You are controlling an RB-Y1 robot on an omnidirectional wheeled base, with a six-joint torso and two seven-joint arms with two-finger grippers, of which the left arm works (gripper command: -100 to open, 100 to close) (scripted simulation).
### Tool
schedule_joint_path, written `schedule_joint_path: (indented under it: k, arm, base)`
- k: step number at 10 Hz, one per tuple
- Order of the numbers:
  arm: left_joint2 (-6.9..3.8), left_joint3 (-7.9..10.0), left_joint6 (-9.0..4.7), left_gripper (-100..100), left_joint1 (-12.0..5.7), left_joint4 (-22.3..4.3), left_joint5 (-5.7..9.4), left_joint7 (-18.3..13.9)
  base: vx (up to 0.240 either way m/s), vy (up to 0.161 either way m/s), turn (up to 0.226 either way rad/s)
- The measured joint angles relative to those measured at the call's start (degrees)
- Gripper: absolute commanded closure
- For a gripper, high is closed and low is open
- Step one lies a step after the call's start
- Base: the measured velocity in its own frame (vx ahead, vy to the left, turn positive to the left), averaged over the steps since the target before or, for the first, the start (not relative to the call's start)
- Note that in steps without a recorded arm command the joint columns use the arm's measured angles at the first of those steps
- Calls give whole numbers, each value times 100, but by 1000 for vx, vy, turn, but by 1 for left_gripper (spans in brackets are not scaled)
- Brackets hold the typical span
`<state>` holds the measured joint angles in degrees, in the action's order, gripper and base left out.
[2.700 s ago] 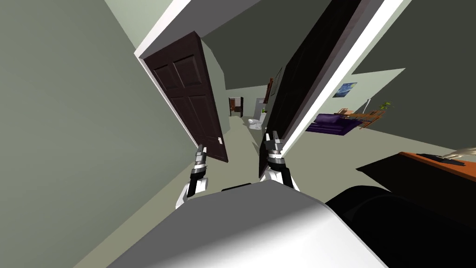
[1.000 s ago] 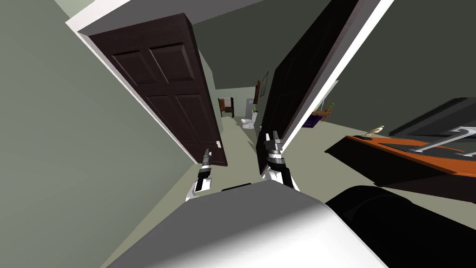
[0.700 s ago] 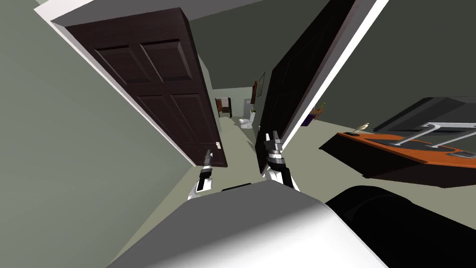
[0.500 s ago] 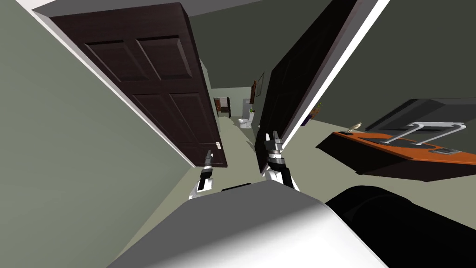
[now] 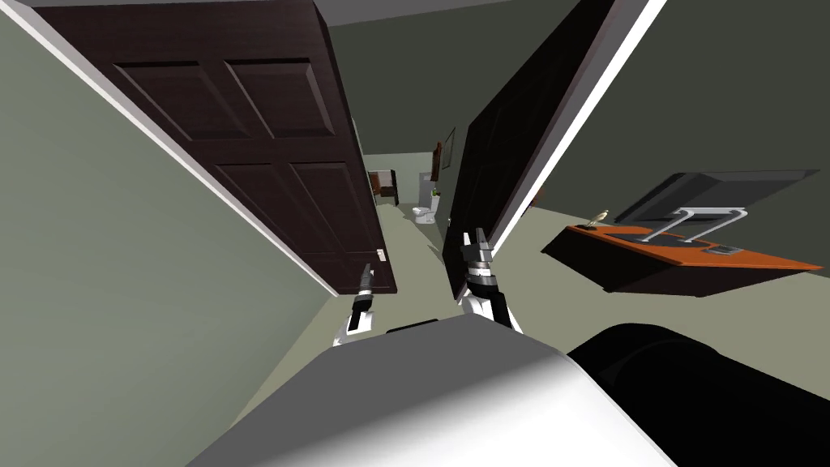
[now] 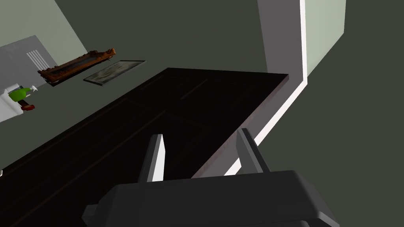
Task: Push the door open
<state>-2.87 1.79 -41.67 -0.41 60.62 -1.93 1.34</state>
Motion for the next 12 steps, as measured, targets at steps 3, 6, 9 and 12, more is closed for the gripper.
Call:
schedule_joint_path:
  k: [3,6,9,12]
  arm:
    - [55,3,-102,-100,-144,-479,28,-3]
    - [136,9,-128,-100,-301,-886,53,15]
    - [217,24,-214,-100,-476,-1353,81,31]
    - [302,30,-237,-100,-596,-1666,102,45]
  base:
    - [3,124,-142]
    - [10,133,-118]
    - [-9,111,-106]
    - [-6,104,-91]
